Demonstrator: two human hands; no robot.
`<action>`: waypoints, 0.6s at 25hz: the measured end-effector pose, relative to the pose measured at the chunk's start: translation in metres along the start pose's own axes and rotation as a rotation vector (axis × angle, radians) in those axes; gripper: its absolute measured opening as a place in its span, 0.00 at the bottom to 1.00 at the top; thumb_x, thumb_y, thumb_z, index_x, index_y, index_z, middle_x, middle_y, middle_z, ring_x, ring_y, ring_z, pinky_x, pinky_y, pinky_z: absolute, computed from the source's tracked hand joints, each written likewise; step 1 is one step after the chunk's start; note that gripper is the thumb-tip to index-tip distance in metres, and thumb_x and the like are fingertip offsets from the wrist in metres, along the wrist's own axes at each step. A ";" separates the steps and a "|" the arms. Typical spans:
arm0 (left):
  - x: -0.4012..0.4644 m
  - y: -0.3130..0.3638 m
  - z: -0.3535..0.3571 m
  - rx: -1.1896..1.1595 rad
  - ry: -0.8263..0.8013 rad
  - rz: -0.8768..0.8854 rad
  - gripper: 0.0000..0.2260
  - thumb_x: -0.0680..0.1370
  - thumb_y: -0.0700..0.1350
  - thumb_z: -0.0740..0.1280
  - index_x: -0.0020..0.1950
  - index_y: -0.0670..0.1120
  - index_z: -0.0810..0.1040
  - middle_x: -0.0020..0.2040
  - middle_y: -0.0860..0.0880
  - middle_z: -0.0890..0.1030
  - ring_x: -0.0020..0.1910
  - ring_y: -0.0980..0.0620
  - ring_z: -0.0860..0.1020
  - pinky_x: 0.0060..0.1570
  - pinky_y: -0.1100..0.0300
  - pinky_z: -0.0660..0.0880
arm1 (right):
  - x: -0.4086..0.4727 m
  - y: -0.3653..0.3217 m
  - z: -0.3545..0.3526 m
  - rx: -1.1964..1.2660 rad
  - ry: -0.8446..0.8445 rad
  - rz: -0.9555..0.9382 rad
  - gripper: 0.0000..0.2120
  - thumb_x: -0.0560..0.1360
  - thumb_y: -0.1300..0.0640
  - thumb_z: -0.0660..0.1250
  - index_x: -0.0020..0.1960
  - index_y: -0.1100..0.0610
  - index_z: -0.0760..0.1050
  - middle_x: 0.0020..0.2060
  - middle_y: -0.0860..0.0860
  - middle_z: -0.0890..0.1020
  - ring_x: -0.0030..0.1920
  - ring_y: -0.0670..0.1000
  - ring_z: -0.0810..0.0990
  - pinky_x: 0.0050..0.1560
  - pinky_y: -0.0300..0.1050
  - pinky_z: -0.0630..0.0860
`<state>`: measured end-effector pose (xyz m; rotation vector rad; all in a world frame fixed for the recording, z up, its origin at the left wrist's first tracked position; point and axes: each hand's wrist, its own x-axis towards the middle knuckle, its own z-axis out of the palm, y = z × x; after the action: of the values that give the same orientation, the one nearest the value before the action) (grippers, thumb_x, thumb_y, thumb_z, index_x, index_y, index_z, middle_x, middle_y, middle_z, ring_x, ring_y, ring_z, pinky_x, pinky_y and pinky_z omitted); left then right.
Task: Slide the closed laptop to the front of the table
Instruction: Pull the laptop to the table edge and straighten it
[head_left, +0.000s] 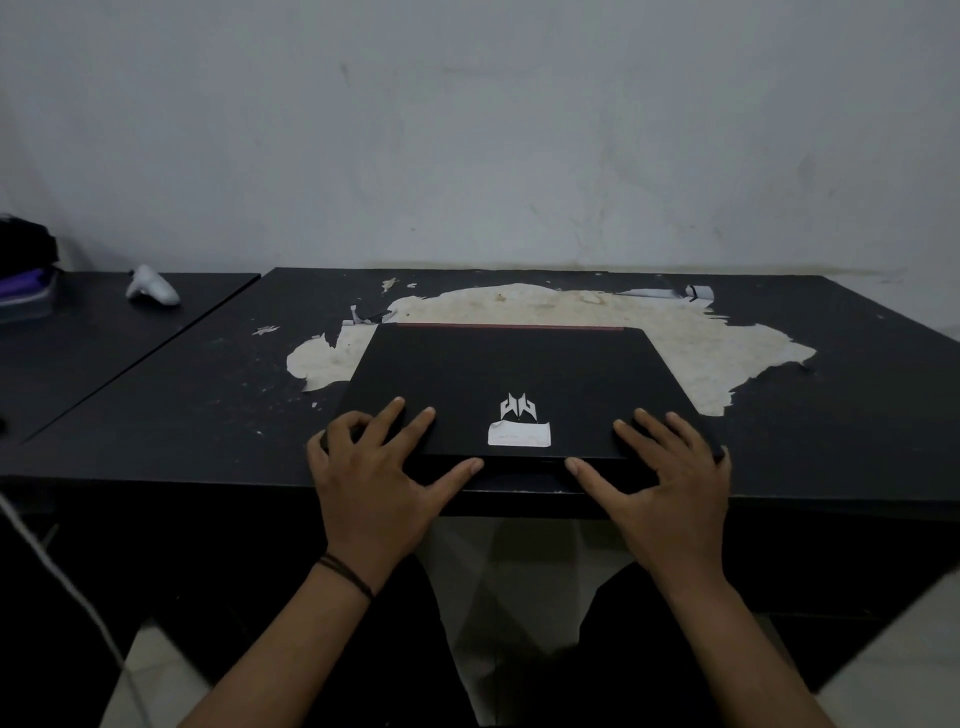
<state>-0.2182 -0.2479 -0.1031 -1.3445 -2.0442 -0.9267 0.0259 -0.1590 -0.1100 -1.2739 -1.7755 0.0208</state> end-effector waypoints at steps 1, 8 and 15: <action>0.000 0.000 0.001 -0.002 0.006 -0.002 0.31 0.66 0.76 0.62 0.58 0.57 0.84 0.63 0.53 0.82 0.56 0.45 0.74 0.57 0.43 0.69 | 0.001 -0.001 0.001 -0.014 0.007 -0.007 0.32 0.64 0.29 0.69 0.56 0.51 0.85 0.62 0.48 0.82 0.71 0.52 0.72 0.73 0.71 0.53; 0.000 0.002 0.001 -0.011 0.012 -0.021 0.32 0.67 0.77 0.59 0.57 0.58 0.84 0.63 0.53 0.82 0.56 0.45 0.74 0.58 0.41 0.69 | 0.008 -0.001 -0.005 0.010 -0.074 0.034 0.34 0.64 0.25 0.66 0.57 0.48 0.84 0.65 0.45 0.81 0.72 0.51 0.70 0.74 0.67 0.53; 0.001 0.002 0.001 0.044 -0.003 -0.004 0.33 0.67 0.78 0.59 0.58 0.57 0.84 0.63 0.52 0.82 0.58 0.45 0.75 0.67 0.37 0.63 | 0.011 -0.003 -0.008 0.000 -0.113 0.049 0.33 0.64 0.26 0.67 0.59 0.46 0.83 0.66 0.44 0.79 0.75 0.50 0.67 0.76 0.68 0.50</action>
<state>-0.2170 -0.2460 -0.1027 -1.3198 -2.0584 -0.8767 0.0280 -0.1555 -0.0964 -1.3387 -1.8393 0.1229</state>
